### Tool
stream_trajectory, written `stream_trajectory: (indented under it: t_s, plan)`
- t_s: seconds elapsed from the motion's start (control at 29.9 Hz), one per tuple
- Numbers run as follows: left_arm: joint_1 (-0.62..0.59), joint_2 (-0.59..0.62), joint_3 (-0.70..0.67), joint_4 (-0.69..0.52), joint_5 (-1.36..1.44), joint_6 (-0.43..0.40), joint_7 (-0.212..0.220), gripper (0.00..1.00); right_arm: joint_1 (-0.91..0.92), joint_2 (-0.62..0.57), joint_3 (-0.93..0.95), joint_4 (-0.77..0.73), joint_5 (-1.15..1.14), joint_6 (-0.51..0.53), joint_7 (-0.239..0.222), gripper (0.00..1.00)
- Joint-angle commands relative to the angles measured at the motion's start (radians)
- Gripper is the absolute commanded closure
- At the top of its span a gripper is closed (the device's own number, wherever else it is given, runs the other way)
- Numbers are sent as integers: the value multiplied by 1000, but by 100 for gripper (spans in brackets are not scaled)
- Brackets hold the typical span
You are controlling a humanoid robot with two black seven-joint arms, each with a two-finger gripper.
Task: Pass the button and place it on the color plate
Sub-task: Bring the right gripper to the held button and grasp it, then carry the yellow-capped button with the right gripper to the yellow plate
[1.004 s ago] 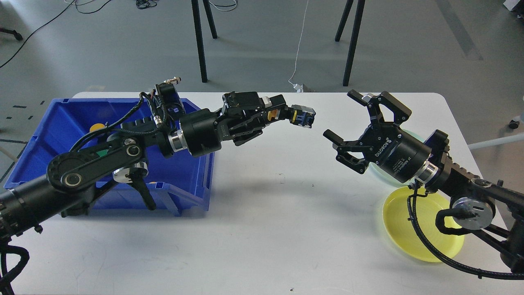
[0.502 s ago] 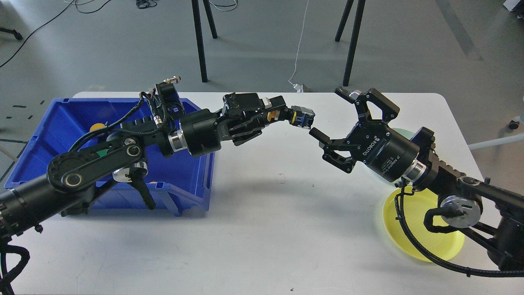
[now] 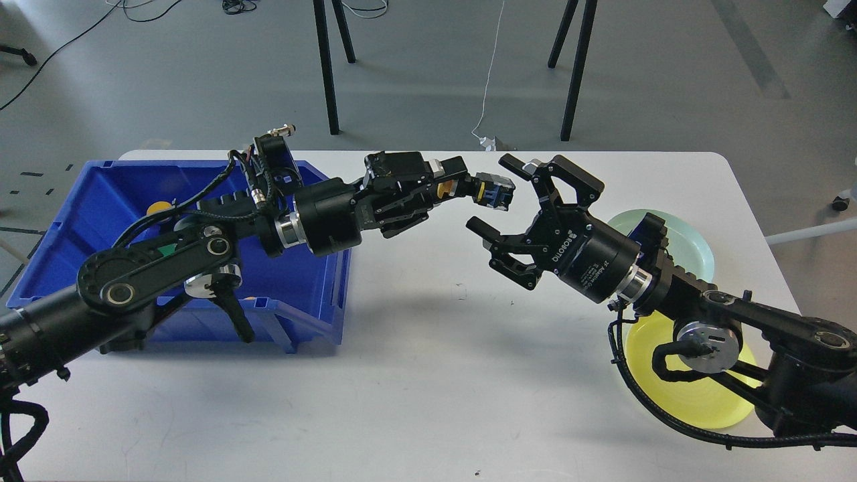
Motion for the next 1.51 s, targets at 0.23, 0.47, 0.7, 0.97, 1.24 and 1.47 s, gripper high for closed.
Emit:
stream_trajectory:
  t_s: [0.23,0.47,0.7,0.97,1.24,1.47]
  plan:
    - [2,-1,0,0,0,0,0,98,-3,17,7,-8,3,-32,0,39]
    - [2,-5,-3,1,0,0,0,98,-3,32,1,-6,-5,-57,0,90]
    - [2,-5,-6,8,0,0,0,97,-1,32,1,-3,-8,-105,0,100]
    - [3,-34,-12,18,-21,0,0,18,-3,32,2,2,-8,-137,0,100]
    - [6,-32,-17,21,-34,0,0,6,-55,-18,18,19,-9,-162,0,100]
    - [12,-32,-18,21,-35,0,0,6,-297,-323,180,131,-49,-260,0,100]
